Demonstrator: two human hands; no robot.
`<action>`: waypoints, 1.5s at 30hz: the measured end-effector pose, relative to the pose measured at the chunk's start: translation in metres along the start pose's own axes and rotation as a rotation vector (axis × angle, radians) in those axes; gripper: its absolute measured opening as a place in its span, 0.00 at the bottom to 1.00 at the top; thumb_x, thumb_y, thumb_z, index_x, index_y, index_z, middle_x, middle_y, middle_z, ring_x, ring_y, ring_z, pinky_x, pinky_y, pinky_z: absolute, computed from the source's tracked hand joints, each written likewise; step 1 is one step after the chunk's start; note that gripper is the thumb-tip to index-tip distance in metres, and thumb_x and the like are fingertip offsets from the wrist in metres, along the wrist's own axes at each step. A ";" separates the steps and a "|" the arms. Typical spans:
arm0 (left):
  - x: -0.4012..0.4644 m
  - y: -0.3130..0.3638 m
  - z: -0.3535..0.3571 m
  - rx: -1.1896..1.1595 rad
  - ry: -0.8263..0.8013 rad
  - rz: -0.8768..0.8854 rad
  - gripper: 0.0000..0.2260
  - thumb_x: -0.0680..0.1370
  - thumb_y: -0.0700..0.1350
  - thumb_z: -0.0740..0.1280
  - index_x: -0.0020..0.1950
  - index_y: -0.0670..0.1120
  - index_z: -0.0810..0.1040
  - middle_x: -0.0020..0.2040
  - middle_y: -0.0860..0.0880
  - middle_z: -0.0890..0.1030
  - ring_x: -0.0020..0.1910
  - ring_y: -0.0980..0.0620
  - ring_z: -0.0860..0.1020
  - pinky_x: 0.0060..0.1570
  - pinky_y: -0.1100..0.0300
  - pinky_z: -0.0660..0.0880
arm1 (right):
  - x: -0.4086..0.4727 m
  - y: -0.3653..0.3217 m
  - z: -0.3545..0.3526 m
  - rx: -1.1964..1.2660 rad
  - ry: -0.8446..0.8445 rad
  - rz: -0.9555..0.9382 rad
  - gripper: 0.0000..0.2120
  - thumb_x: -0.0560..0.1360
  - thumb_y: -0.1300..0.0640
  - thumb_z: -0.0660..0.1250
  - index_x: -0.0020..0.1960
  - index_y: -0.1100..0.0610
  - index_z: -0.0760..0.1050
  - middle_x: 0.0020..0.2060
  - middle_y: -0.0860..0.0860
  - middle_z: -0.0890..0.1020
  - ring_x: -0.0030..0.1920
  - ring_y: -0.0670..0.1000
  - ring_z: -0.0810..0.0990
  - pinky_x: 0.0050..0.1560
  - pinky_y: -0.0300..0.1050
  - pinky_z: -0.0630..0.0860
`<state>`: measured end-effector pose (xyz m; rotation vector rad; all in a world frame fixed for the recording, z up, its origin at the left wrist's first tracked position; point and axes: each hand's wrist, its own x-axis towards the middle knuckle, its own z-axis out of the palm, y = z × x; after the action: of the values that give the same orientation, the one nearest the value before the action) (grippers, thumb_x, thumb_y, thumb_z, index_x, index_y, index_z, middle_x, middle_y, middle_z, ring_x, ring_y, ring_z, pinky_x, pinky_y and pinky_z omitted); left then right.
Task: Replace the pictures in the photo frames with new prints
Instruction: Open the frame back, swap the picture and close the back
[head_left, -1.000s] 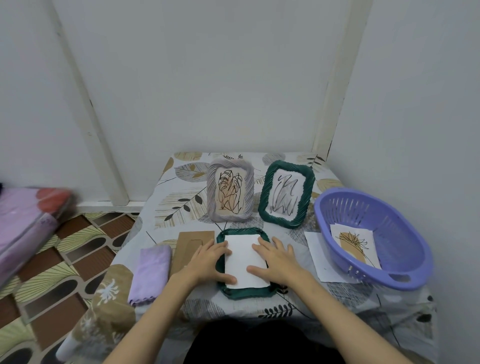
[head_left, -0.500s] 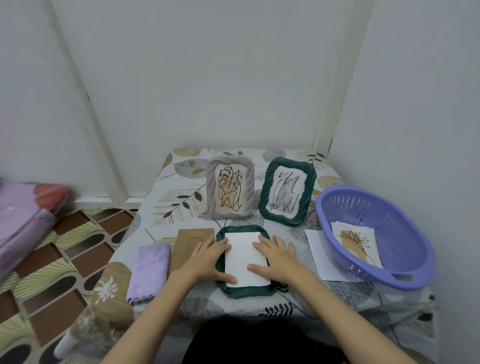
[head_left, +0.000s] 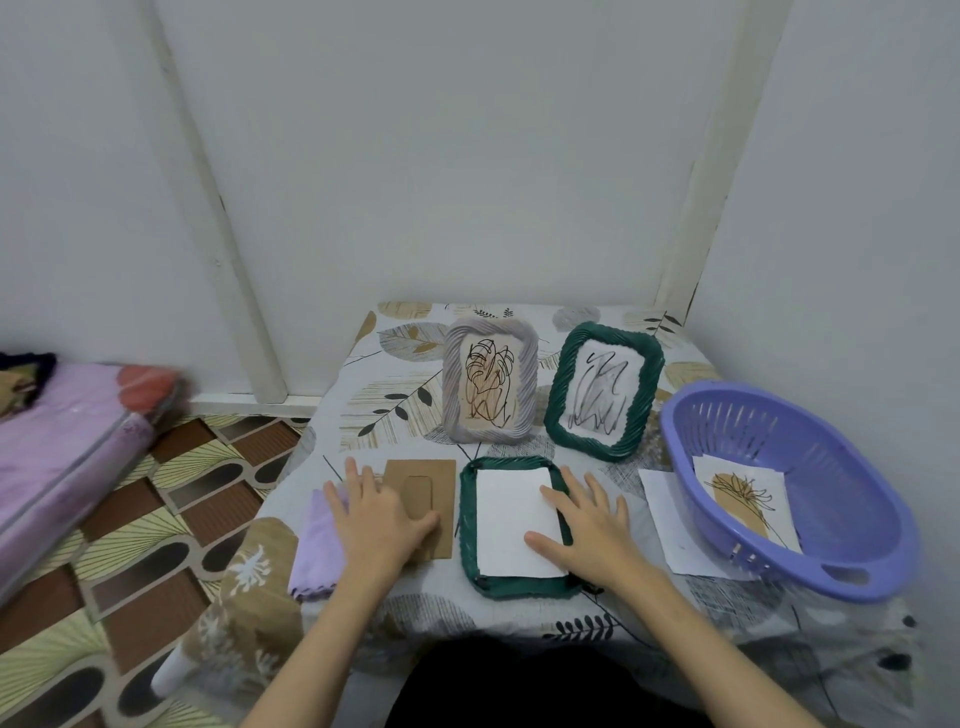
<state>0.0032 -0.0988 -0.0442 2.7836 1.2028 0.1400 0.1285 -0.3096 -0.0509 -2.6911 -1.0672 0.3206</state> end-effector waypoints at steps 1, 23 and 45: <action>0.001 0.002 0.000 -0.029 0.021 -0.010 0.36 0.69 0.65 0.62 0.66 0.40 0.71 0.75 0.42 0.57 0.76 0.43 0.44 0.72 0.42 0.42 | -0.001 0.000 0.001 0.011 0.007 -0.008 0.32 0.73 0.32 0.54 0.73 0.43 0.55 0.76 0.46 0.43 0.75 0.53 0.39 0.71 0.65 0.42; -0.014 0.027 -0.050 -0.904 0.335 0.307 0.23 0.69 0.44 0.74 0.59 0.41 0.70 0.66 0.49 0.71 0.64 0.55 0.69 0.40 0.65 0.77 | 0.024 -0.089 -0.051 1.100 0.236 -0.149 0.22 0.77 0.67 0.61 0.69 0.54 0.64 0.52 0.50 0.80 0.54 0.47 0.78 0.54 0.42 0.78; -0.008 0.044 -0.018 -0.674 -0.319 0.497 0.32 0.69 0.50 0.74 0.71 0.51 0.66 0.67 0.53 0.72 0.63 0.58 0.68 0.60 0.65 0.64 | 0.002 -0.011 -0.040 0.669 -0.068 0.097 0.56 0.63 0.50 0.77 0.76 0.56 0.40 0.72 0.55 0.62 0.68 0.54 0.66 0.68 0.49 0.67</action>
<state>0.0270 -0.1339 -0.0210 2.3071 0.2871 0.1067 0.1340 -0.3055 -0.0103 -2.1372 -0.6794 0.6574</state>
